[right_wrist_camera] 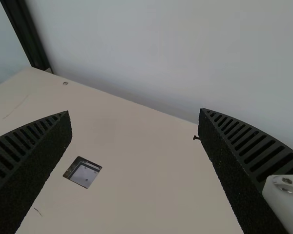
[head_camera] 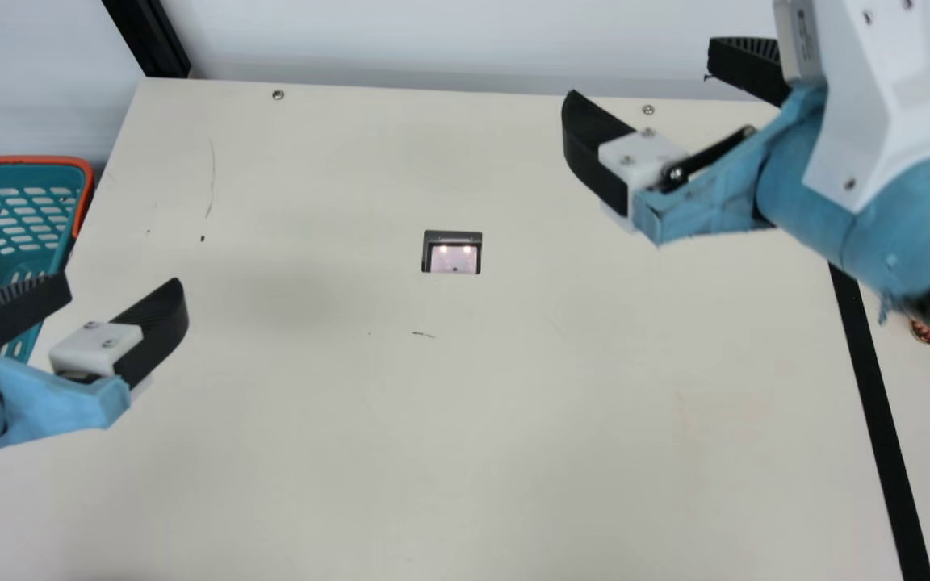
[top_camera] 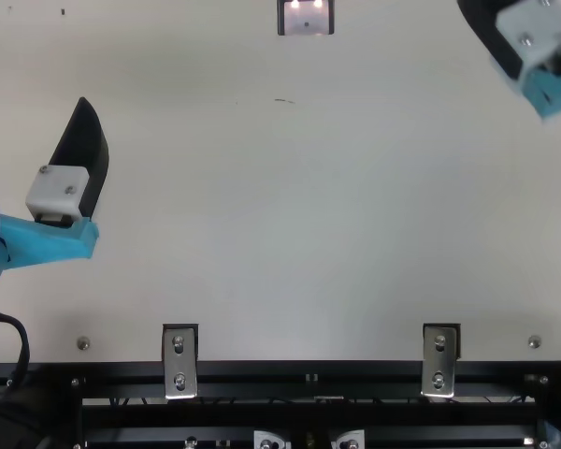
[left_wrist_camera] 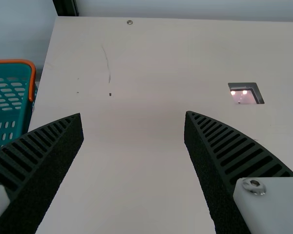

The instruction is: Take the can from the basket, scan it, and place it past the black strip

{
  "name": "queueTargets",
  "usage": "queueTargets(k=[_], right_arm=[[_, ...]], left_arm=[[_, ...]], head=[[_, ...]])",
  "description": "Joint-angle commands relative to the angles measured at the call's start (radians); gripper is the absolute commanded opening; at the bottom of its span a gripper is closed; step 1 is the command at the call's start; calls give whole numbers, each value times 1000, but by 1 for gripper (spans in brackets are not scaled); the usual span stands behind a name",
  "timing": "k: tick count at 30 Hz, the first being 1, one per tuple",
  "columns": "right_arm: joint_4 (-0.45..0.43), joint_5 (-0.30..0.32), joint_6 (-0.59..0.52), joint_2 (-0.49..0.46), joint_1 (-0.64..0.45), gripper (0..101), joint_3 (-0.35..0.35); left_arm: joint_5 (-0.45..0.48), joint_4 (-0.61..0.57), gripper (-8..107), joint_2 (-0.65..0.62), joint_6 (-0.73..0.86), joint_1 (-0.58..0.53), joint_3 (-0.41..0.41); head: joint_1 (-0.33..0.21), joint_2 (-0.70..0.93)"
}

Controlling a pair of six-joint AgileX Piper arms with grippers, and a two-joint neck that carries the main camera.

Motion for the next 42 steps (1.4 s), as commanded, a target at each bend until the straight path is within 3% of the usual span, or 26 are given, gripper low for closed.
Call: queueTargets(k=[1,10,19,30,40,42], right_arm=[[-21,-5,33,-88,-1,101,65],[-88,15,146,-341,-35,101,238],[-140,113,243,-595,-116,101,364],[-120,290,259,-801,-221,101,406],[-33,427,174,-886,-335,101,451],[-33,416,177,-887,-328,101,450]], left_arm=[[0,0,90,0,0,0,0],[0,0,90,0,0,0,0],[-21,-31,90,-29,60,49,1],[38,-31,90,-207,118,88,22],[134,-66,90,-407,182,116,71],[152,-87,90,-439,208,131,82]], head=[[-2,10],[-2,10],[-2,10],[-2,10],[-2,10],[-2,10]])
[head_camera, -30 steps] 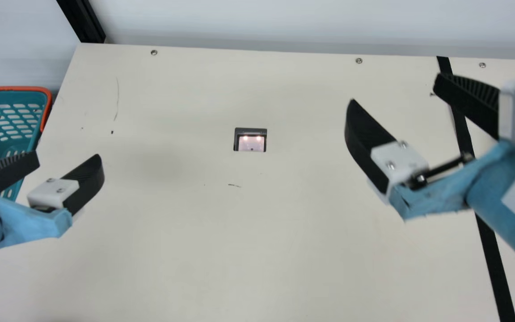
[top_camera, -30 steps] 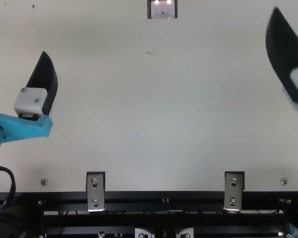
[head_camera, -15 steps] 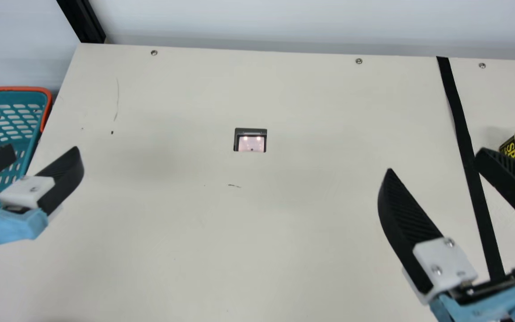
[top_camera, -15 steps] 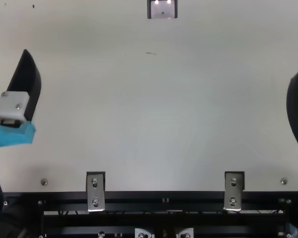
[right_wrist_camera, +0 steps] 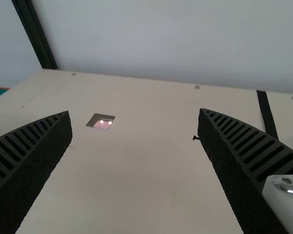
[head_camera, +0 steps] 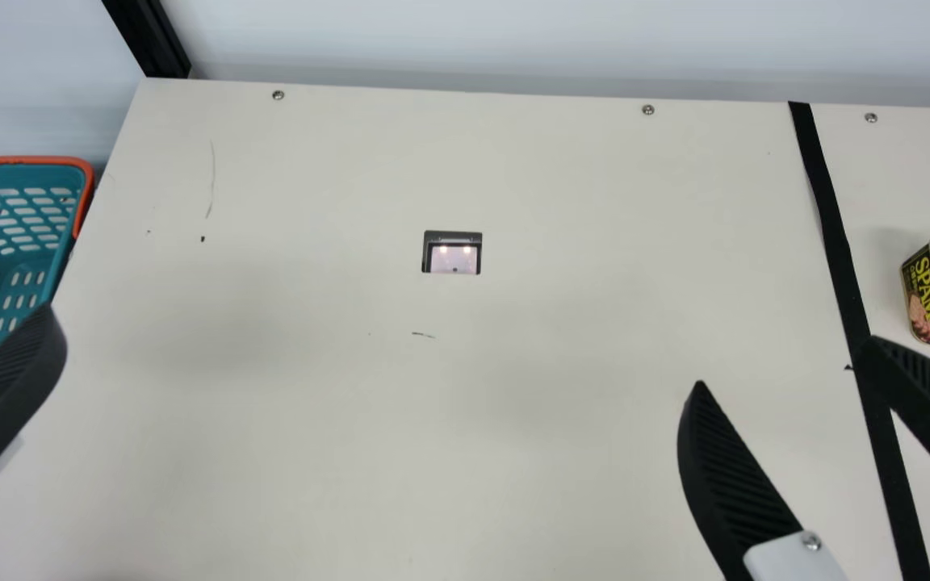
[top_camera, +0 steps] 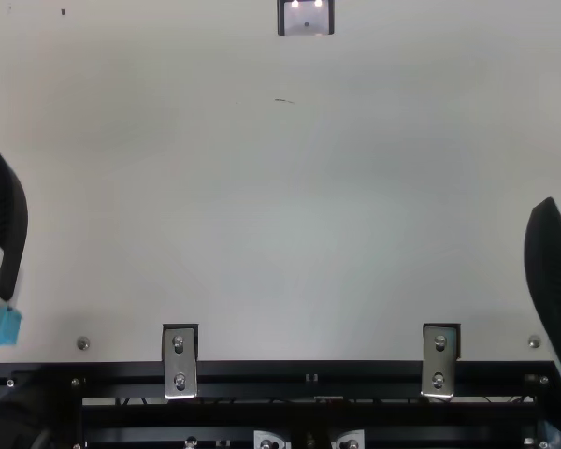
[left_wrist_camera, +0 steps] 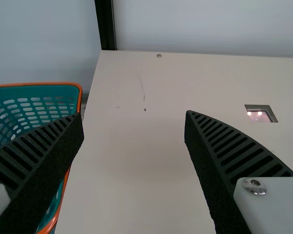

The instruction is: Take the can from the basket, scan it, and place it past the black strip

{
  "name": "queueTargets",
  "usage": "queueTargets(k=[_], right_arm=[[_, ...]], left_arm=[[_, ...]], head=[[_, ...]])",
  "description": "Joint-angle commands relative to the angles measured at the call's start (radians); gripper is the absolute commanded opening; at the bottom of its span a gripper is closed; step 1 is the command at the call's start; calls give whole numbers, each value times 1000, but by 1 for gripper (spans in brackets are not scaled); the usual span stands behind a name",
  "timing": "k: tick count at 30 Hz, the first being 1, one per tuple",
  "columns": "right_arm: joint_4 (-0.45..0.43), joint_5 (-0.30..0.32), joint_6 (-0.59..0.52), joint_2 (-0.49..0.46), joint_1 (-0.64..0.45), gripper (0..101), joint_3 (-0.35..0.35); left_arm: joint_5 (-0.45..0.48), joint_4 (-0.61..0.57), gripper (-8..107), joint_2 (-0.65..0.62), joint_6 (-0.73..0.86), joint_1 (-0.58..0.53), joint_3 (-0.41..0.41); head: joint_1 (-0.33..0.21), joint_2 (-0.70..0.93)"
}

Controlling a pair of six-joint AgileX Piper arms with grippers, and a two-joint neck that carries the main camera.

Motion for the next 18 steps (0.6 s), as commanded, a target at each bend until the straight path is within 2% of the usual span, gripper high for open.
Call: queueTargets(k=[1,2,9,11,18], right_arm=[[0,0,0,0,0,101,0],[0,4,0,0,0,101,0],[0,2,0,0,0,101,0],[-23,-1,10,-4,7,101,-2],[-119,-71,16,-18,-71,101,20]], left_arm=[[17,-22,90,-44,32,18,7],[7,-9,90,-14,10,8,3],[22,-20,90,-44,29,17,6],[22,-20,90,-44,29,17,6],[26,-49,90,-58,60,48,10]], head=[[-2,10],[-2,10],[-2,10],[-2,10],[-2,10]])
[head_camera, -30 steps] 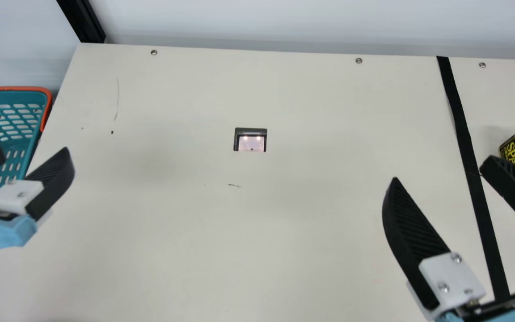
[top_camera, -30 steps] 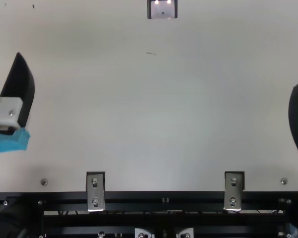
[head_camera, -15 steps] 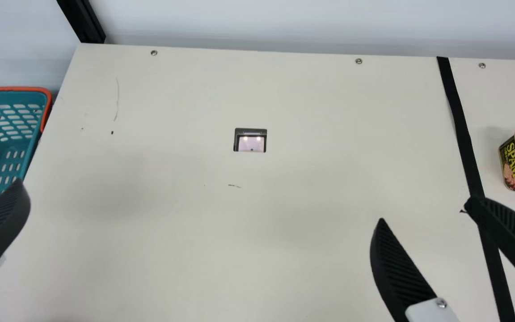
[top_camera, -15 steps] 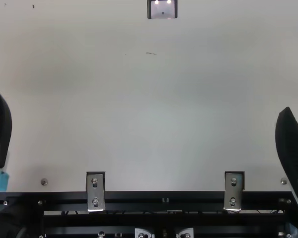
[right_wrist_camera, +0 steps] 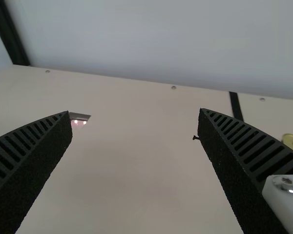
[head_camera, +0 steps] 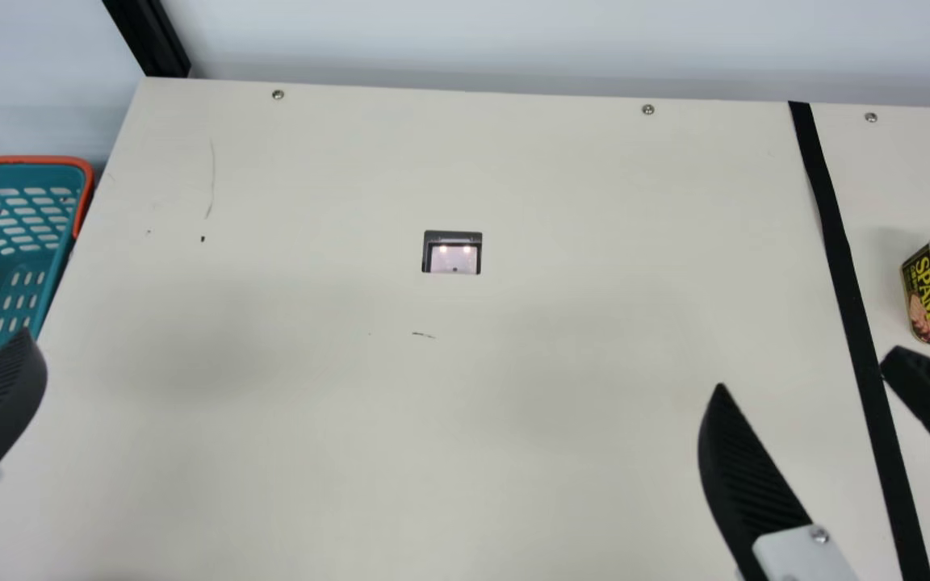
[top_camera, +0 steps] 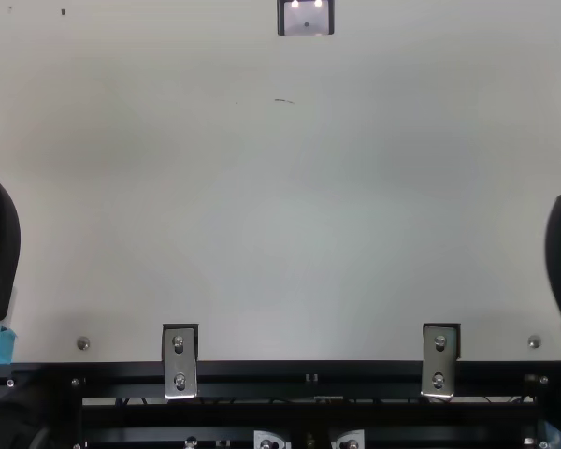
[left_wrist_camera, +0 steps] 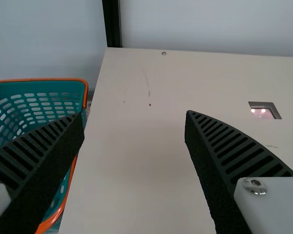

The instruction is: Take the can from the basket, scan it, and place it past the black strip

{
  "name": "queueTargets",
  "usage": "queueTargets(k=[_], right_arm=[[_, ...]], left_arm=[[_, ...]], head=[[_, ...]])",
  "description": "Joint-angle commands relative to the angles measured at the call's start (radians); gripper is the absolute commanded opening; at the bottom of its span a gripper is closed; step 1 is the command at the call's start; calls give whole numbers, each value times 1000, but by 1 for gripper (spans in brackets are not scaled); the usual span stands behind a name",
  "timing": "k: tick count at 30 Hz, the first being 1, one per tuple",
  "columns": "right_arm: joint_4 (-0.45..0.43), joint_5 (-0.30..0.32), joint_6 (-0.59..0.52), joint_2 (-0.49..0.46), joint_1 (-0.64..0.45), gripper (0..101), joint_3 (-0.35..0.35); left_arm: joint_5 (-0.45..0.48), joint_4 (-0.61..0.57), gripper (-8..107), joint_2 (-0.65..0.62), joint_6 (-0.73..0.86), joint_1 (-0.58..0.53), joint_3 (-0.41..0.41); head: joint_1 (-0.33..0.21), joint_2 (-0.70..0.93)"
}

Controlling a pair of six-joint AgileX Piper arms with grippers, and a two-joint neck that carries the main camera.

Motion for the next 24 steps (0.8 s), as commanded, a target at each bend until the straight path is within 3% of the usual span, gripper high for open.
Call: queueTargets(k=[1,9,24], right_arm=[[-40,-26,13,-6,-42,101,10],[-136,-53,63,-82,-112,101,64],[-221,64,133,-238,-97,101,161]], left_arm=[[4,-7,90,-9,8,14,5],[23,-30,90,-57,32,51,33],[104,-146,90,-193,110,27,173]], head=[[-2,10],[-2,10],[-2,10]])
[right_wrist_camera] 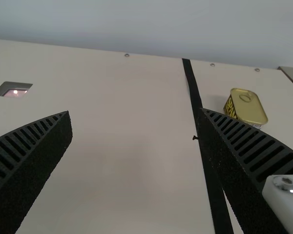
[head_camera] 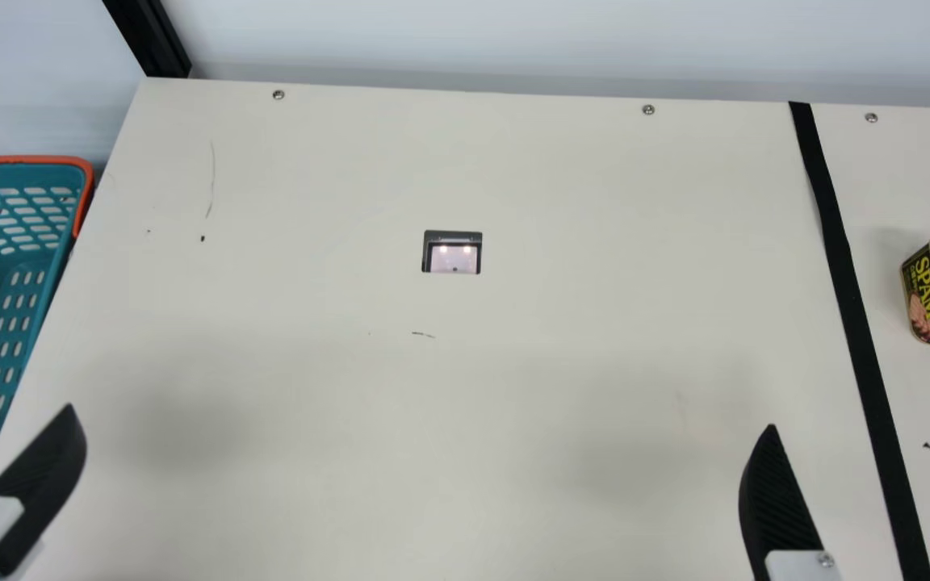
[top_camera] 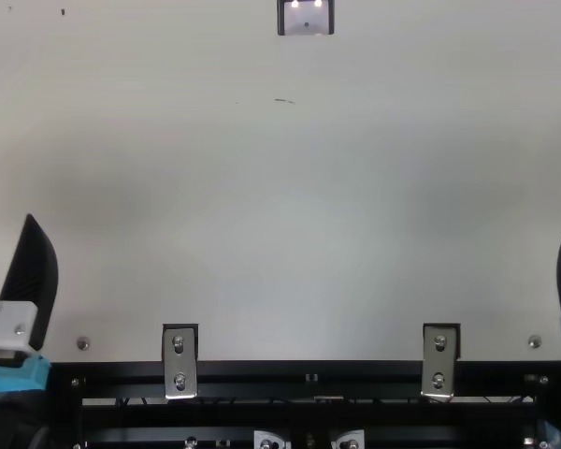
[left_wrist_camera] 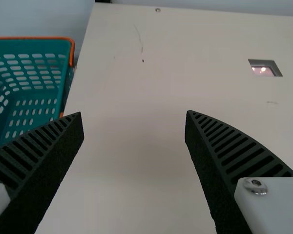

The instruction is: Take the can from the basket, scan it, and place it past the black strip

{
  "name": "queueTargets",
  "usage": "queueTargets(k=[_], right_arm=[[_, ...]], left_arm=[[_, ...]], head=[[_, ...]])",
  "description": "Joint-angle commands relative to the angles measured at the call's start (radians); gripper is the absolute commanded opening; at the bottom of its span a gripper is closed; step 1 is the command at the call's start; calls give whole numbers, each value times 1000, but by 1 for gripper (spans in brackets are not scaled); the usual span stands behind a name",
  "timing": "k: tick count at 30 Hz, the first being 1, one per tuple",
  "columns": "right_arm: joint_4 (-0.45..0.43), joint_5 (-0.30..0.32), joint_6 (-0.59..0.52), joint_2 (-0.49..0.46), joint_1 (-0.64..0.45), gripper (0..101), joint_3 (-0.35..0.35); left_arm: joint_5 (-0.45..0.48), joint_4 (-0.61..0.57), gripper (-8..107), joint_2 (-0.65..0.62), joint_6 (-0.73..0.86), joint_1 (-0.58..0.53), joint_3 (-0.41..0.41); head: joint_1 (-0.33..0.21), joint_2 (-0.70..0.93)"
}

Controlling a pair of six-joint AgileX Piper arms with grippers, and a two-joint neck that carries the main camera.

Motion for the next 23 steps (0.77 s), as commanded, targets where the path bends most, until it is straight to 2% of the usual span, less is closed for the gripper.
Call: queueTargets(k=[1,3,4,7,23], right_arm=[[0,0,0,0,0,101,0],[0,7,0,-1,0,101,2],[0,5,0,-1,0,101,2],[-1,6,0,-1,0,101,2],[-1,6,0,-1,0,101,2]], left_arm=[[12,-10,90,-29,8,6,31],[21,-10,90,-56,16,23,59],[19,-11,90,-38,14,13,40],[23,-11,90,-55,14,23,60],[22,-11,90,-55,14,23,58]], head=[[-2,10],[-2,10],[-2,10],[-2,10],[-2,10]])
